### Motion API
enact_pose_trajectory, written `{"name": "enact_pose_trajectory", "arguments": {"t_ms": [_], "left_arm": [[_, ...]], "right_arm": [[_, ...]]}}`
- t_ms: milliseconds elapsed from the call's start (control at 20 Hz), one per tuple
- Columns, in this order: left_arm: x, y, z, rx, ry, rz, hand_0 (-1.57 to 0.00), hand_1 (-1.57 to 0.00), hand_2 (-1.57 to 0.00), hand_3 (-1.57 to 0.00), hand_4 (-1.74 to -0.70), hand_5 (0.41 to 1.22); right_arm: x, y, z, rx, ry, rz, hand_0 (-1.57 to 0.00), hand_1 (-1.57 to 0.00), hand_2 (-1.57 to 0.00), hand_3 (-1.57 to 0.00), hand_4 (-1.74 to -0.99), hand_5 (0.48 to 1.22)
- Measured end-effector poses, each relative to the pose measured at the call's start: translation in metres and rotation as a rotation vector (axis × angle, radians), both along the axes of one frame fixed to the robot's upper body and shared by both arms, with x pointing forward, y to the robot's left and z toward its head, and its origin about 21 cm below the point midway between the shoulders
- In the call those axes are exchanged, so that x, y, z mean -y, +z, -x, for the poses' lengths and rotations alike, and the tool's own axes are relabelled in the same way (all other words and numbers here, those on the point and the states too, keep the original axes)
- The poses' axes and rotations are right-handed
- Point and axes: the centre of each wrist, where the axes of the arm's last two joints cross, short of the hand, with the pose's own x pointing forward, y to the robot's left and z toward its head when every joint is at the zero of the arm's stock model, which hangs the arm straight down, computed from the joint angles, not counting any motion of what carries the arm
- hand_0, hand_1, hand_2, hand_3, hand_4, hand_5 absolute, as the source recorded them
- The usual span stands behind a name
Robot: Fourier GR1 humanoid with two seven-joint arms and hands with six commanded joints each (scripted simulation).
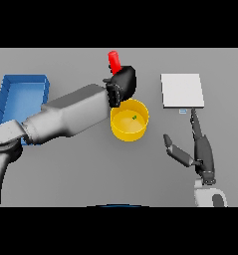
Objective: Pick up the red beaker and tilt it to pour out 1 green nut into yellow bowl. Pick up the yellow bowl and place it on the metallic measuring scale.
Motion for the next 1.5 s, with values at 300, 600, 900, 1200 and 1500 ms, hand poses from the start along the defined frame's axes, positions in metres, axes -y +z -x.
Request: {"name": "enact_pose_trajectory", "arguments": {"t_ms": [300,600,900,1200,1500], "left_arm": [[-0.007,0.075,-0.026,0.089,0.026,0.089,-1.57,-1.57,-1.43,-1.27,-1.69,1.221],[-0.036,0.166,-0.055,0.192,0.213,0.368,-1.57,-1.57,-1.53,-1.40,-1.72,1.221],[-0.145,0.188,-0.085,0.125,0.615,1.010,-1.57,-1.57,-1.56,-1.38,-1.73,1.221],[-0.249,0.149,-0.075,0.104,0.816,1.485,-1.57,-1.57,-1.57,-1.41,-1.74,1.221],[-0.292,0.081,-0.031,0.204,1.026,1.811,-1.57,-1.57,-1.57,-1.46,-1.74,1.221]], "right_arm": [[-0.004,0.004,-0.003,0.027,0.001,-0.004,0.00,0.00,0.00,0.00,-1.190,0.594],[-0.005,0.002,-0.002,0.009,0.032,-0.064,0.00,0.00,0.00,0.00,-1.193,0.597],[0.001,0.003,-0.005,0.014,0.050,-0.073,0.00,0.00,0.00,0.00,-1.222,0.590],[0.002,-0.002,-0.009,0.031,0.060,-0.042,0.00,0.00,0.00,0.00,-1.217,0.595],[0.009,0.001,-0.008,0.031,0.081,0.001,0.00,0.00,0.00,0.00,-1.212,0.641]]}}
